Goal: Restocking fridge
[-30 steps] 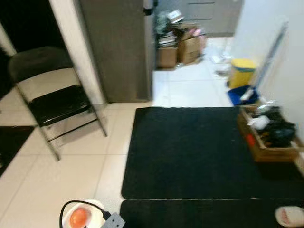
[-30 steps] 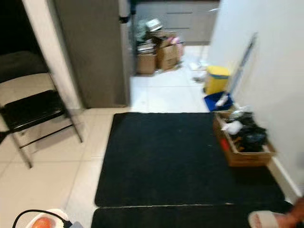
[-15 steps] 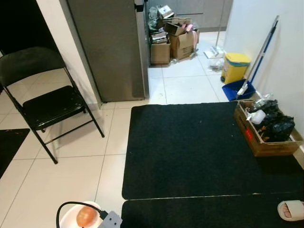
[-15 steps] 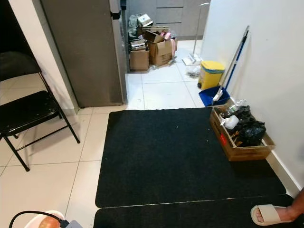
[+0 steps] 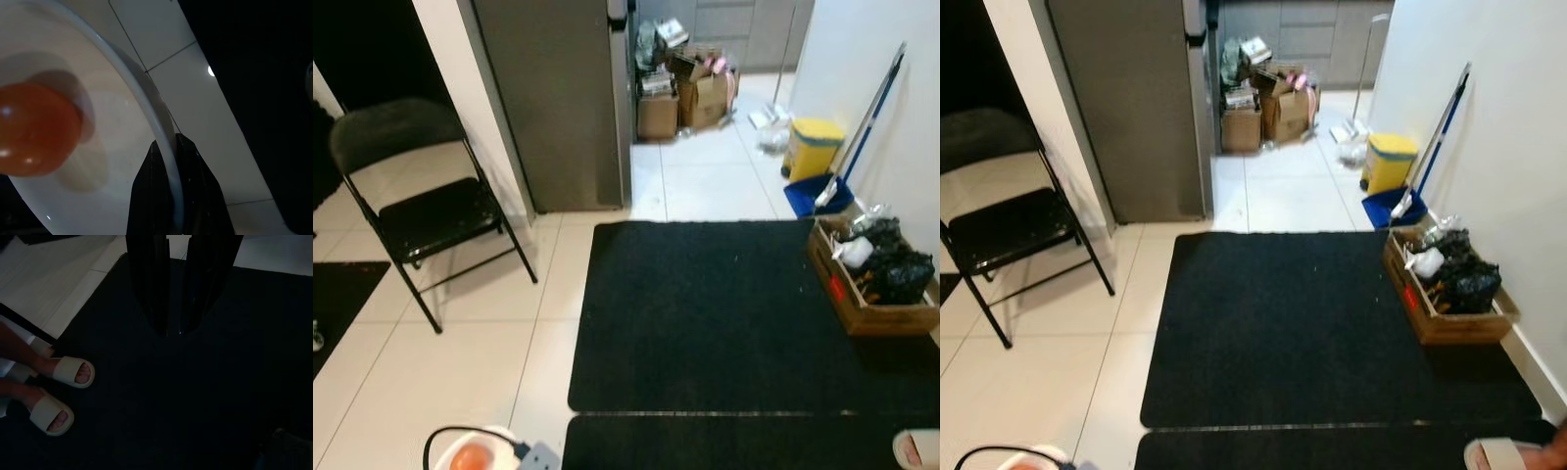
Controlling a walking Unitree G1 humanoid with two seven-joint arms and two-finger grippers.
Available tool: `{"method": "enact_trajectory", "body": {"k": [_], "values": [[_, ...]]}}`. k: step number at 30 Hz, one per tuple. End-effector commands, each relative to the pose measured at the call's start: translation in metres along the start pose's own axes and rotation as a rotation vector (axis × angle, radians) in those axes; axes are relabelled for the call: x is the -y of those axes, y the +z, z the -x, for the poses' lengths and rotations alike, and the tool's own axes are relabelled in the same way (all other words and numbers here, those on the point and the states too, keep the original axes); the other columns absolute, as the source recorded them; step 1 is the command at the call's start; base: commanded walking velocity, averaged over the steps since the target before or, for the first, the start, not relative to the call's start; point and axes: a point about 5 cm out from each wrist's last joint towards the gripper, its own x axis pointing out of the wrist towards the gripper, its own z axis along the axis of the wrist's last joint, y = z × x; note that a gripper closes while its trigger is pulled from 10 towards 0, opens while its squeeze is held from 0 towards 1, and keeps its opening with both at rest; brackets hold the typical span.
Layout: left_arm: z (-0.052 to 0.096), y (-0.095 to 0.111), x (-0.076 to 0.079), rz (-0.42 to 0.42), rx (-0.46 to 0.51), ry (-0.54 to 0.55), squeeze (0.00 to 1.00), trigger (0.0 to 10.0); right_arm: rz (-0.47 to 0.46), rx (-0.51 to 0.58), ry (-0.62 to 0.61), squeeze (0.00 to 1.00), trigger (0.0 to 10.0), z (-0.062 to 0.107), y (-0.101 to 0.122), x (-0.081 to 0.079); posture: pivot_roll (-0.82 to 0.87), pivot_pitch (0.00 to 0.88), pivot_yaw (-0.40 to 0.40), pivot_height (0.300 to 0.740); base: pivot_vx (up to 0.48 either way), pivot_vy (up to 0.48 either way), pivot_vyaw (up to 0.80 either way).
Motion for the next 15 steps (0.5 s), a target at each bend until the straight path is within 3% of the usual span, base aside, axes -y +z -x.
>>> {"method": "enact_trajectory", "body": {"k": [1, 15], "values": [[0.0007, -0.0051, -0.0008, 0.005, -0.014, 0.003, 0.0, 10.0, 0.005, 0.023, 0.001, 0.0, 10.0, -0.0008, 0.0083, -0.0004, -0.02, 0.0, 0.004, 0.74, 0.304, 0.0, 0.0], [0.0009, -0.0059, 0.0005, 0.013, -0.014, -0.001, 0.0, 10.0, 0.014, 0.024, 0.001, 0.0, 10.0, -0.0008, 0.0085, -0.0017, -0.01, 0.0, 0.005, 0.74, 0.325, 0.0, 0.0]]}}
